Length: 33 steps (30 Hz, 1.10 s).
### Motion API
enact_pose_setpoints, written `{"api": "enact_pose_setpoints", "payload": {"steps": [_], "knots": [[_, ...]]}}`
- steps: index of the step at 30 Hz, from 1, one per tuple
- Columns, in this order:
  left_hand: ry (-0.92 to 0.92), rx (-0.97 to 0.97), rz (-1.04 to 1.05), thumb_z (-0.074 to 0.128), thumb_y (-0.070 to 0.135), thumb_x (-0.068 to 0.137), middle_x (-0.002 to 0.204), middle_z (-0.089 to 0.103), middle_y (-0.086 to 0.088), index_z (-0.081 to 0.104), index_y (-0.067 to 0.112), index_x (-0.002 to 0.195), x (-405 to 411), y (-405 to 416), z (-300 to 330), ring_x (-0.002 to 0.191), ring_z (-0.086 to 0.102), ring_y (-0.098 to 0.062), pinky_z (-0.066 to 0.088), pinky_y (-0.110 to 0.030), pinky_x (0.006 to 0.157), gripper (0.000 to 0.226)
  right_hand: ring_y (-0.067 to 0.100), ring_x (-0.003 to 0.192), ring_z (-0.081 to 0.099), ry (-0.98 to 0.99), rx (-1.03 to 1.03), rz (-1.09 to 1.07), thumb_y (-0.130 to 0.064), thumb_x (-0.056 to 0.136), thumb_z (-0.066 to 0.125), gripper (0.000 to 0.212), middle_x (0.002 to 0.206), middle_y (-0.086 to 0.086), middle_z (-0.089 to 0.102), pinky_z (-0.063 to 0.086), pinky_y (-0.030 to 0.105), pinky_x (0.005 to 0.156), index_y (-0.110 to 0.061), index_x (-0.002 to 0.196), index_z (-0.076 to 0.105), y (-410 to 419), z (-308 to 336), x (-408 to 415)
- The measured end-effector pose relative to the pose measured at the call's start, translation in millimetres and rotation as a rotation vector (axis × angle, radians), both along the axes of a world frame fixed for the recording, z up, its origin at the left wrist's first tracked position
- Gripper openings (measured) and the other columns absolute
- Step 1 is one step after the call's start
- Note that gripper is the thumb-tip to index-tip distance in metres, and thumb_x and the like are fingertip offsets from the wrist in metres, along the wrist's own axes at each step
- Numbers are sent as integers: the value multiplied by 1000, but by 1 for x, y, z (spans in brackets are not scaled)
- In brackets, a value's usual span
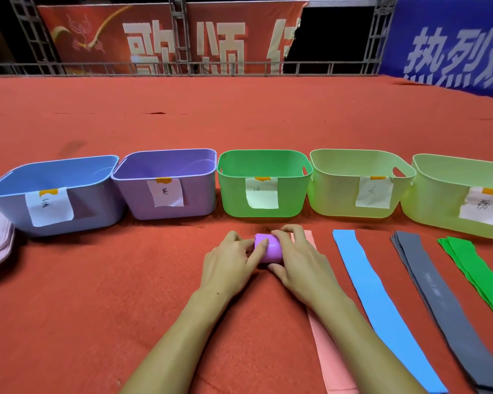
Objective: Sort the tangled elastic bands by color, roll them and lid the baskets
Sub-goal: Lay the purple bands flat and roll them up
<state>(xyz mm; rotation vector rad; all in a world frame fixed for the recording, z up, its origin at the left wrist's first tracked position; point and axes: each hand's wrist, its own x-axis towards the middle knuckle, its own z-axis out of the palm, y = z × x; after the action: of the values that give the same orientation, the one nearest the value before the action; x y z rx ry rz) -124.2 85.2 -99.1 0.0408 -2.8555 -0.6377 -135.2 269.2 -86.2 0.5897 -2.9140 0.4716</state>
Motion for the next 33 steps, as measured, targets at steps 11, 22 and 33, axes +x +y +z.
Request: {"api": "enact_pose_setpoints", "payload": {"steps": [11, 22, 33], "knots": [[49, 540, -87, 77, 66, 82, 101, 74, 26, 69, 38, 134, 1, -10, 0, 81, 67, 3, 59, -38, 82, 59, 22, 123, 58, -31, -28, -42, -59, 105, 43, 40, 133, -6, 52, 47, 41, 77, -33, 135, 42, 3, 1, -6], [196, 1127, -263, 89, 14, 83, 111, 77, -8, 76, 23, 127, 12, -14, 28, 92, 68, -14, 60, -42, 88, 46, 7, 95, 67, -186, -703, 171, -71, 93, 48, 54, 107, -12, 74, 50, 35, 82, -30, 123, 64, 1, 19, 2], [46, 1133, -472, 79, 10, 92, 106, 76, 1, 69, 12, 137, 45, -41, 58, 77, 65, -10, 54, -26, 64, 46, 8, 116, 71, -295, -1011, 326, -55, 97, 54, 60, 129, -10, 73, 53, 20, 92, -19, 145, 54, -27, 34, 33]]}}
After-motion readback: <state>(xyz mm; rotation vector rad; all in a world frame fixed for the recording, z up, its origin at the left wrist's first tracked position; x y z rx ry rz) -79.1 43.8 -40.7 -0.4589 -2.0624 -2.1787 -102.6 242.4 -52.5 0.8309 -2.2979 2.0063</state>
